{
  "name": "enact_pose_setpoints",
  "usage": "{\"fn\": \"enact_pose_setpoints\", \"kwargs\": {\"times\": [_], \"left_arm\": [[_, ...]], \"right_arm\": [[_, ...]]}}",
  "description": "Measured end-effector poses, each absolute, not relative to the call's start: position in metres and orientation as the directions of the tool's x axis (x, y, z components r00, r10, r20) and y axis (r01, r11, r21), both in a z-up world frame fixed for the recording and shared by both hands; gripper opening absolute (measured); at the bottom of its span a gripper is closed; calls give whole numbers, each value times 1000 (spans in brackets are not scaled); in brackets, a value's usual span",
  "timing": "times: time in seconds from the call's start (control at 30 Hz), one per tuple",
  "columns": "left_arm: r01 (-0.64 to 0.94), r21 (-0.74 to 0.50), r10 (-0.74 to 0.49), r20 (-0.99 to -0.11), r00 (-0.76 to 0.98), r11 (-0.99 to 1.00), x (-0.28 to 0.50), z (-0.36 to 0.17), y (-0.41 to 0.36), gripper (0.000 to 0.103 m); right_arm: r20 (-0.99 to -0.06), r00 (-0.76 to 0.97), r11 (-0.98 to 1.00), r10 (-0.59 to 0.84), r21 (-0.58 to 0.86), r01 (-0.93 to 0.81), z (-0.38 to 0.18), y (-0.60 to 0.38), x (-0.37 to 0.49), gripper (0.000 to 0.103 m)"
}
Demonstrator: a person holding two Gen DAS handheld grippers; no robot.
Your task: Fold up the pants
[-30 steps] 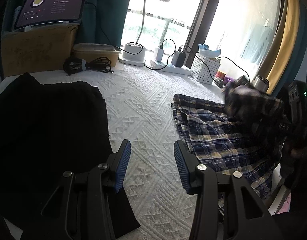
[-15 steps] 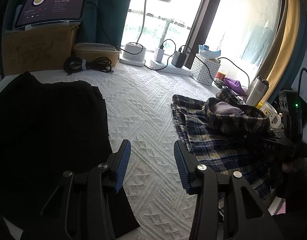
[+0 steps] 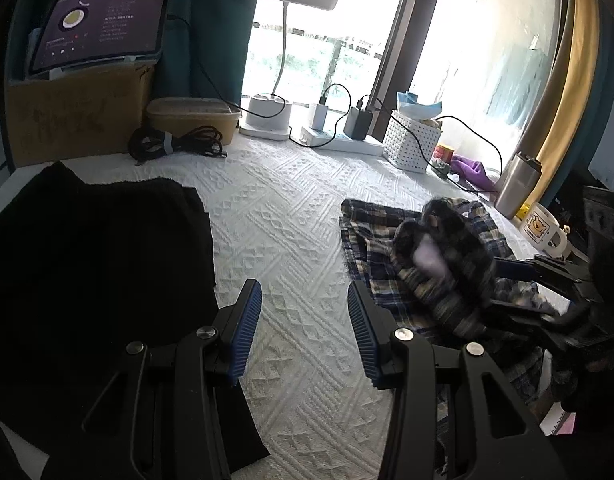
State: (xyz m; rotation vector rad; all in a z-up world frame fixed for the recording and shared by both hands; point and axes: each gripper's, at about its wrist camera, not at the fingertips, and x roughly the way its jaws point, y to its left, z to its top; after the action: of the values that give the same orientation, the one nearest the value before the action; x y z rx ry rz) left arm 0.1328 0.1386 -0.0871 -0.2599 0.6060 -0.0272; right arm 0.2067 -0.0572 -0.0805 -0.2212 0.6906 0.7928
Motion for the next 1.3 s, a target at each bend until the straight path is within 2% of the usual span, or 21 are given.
{"fn": "enact_pose_setpoints", "kwargs": {"times": [0.13, 0.4, 0.5, 0.53, 0.7, 0.9, 0.97, 1.1, 1.3], "left_arm": [[-49, -230, -90, -556, 826, 972, 134, -80, 134, 44], [18, -198, -129, -565, 815, 980, 143, -72, 99, 45], [72, -192, -171, -571, 803, 979, 149, -73, 76, 66], [102, -193, -196, -565, 802, 976, 150, -73, 66, 68], [163, -208, -254, -566, 784, 964, 162, -75, 32, 68], [197, -171, -261, -601, 756, 965, 178, -85, 3, 68], [209, -121, -238, -616, 751, 970, 179, -88, -5, 64], [208, -71, -203, -652, 731, 976, 182, -97, -11, 35], [195, -53, -184, -635, 751, 979, 183, -90, 6, 26]], "right_arm": [[-610, 523, 703, 595, 81, -706, -71, -73, 204, 90], [-599, 610, 801, 518, 89, -593, -78, -127, 218, 90], [-600, 633, 830, 489, 97, -549, -83, -148, 222, 90], [-600, 639, 840, 481, 108, -531, -85, -158, 224, 90], [-596, 657, 869, 462, 153, -471, -95, -193, 228, 90], [-592, 662, 878, 459, 187, -441, -105, -222, 229, 90], [-590, 664, 879, 460, 197, -434, -108, -228, 228, 90], [-590, 663, 881, 462, 219, -420, -114, -239, 228, 90], [-594, 658, 880, 463, 224, -418, -118, -240, 225, 90]]}}
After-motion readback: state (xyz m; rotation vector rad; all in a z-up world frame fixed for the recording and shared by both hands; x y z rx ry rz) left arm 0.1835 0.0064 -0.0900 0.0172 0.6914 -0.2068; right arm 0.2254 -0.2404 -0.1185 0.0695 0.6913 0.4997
